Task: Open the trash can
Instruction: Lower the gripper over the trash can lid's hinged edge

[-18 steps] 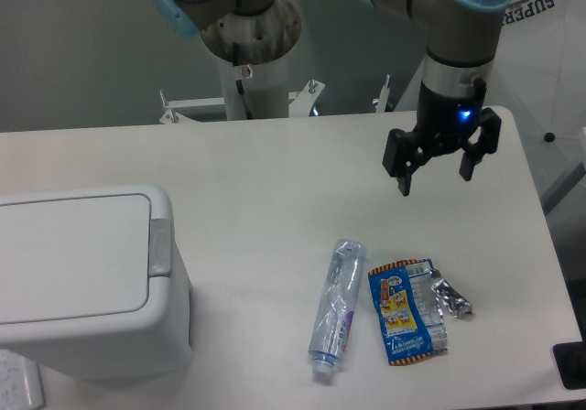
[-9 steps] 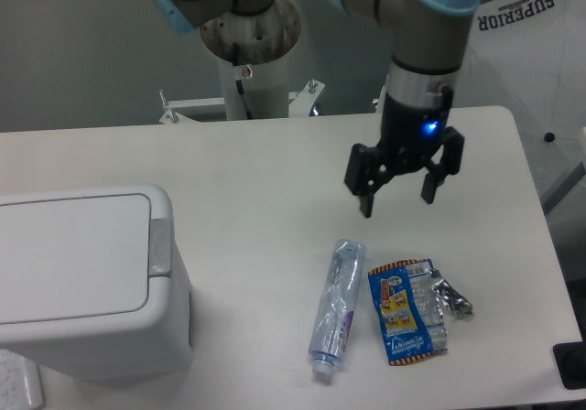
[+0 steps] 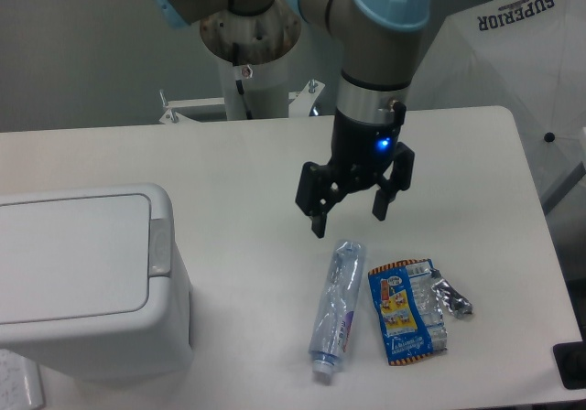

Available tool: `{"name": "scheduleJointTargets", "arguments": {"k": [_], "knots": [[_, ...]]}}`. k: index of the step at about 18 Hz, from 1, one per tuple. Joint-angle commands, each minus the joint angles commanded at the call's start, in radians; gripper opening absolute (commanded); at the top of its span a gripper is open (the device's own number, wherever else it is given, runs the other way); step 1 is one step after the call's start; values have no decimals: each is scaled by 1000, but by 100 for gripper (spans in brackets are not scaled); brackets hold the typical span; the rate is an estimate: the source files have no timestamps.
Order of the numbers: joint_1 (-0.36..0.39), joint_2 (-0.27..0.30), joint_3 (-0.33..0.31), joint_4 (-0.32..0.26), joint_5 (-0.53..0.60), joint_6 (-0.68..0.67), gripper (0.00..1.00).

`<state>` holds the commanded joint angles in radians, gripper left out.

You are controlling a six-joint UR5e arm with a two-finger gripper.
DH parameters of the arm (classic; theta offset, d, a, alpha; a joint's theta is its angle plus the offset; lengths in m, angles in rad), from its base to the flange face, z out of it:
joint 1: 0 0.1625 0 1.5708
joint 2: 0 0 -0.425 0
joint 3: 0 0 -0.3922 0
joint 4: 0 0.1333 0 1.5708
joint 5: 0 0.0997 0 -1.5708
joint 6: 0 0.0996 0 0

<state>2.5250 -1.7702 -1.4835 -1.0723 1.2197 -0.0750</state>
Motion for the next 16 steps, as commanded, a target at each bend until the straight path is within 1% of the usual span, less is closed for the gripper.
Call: {"name": "scheduleJointTargets", "arguments": {"k": [2, 3, 6, 8, 9, 12, 16], "knots": [[-9, -6, 6, 0, -46, -5, 100], [-17, -18, 6, 0, -61, -9, 100], [-40, -15, 15, 0, -65, -46, 100], [-86, -14, 9, -2, -57, -65, 100], [-97, -14, 14, 0, -55, -66, 100], [-138, -12, 31, 5, -54, -55, 100], [-195, -6, 29, 8, -54, -22, 100]]}}
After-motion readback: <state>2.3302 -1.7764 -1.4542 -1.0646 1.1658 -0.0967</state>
